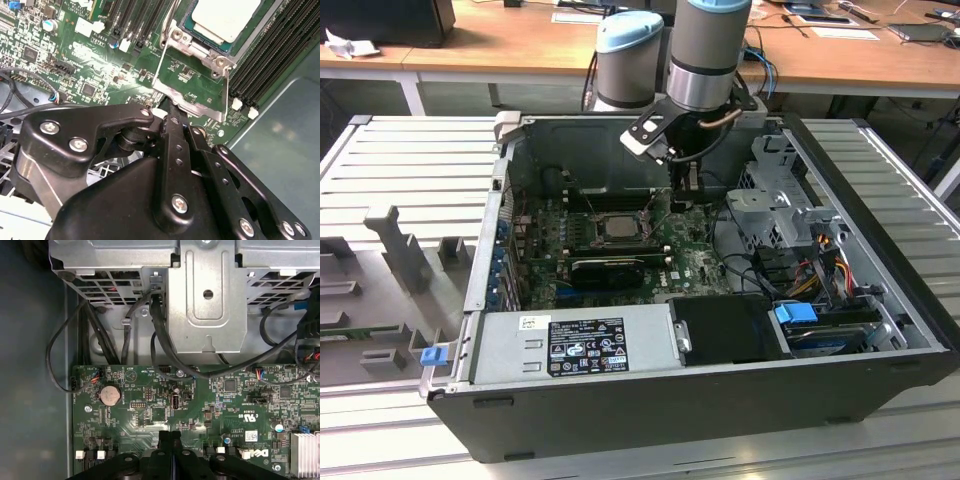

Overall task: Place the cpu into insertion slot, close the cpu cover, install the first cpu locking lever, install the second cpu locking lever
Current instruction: 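Close the cpu cover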

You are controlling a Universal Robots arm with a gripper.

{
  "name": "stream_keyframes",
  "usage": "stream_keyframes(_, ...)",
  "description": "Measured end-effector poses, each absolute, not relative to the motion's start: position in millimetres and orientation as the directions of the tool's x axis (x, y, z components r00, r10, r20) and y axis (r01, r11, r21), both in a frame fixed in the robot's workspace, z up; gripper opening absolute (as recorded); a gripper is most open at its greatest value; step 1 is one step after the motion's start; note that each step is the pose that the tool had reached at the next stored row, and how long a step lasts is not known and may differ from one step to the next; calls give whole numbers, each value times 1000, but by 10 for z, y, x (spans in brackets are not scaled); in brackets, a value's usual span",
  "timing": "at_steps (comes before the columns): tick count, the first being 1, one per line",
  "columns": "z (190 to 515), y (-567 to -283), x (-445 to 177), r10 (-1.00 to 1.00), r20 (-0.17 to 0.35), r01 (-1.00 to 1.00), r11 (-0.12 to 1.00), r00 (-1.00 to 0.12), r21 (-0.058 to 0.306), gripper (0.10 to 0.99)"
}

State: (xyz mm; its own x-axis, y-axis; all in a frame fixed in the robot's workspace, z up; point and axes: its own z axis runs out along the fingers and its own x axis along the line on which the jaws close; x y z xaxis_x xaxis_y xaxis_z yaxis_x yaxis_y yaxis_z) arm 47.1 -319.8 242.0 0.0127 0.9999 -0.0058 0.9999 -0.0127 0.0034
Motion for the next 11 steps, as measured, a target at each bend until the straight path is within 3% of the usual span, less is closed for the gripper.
stream_keyframes(11, 2399, -3203, 302, 1000, -2, 1000, -13, 13, 2, 106)
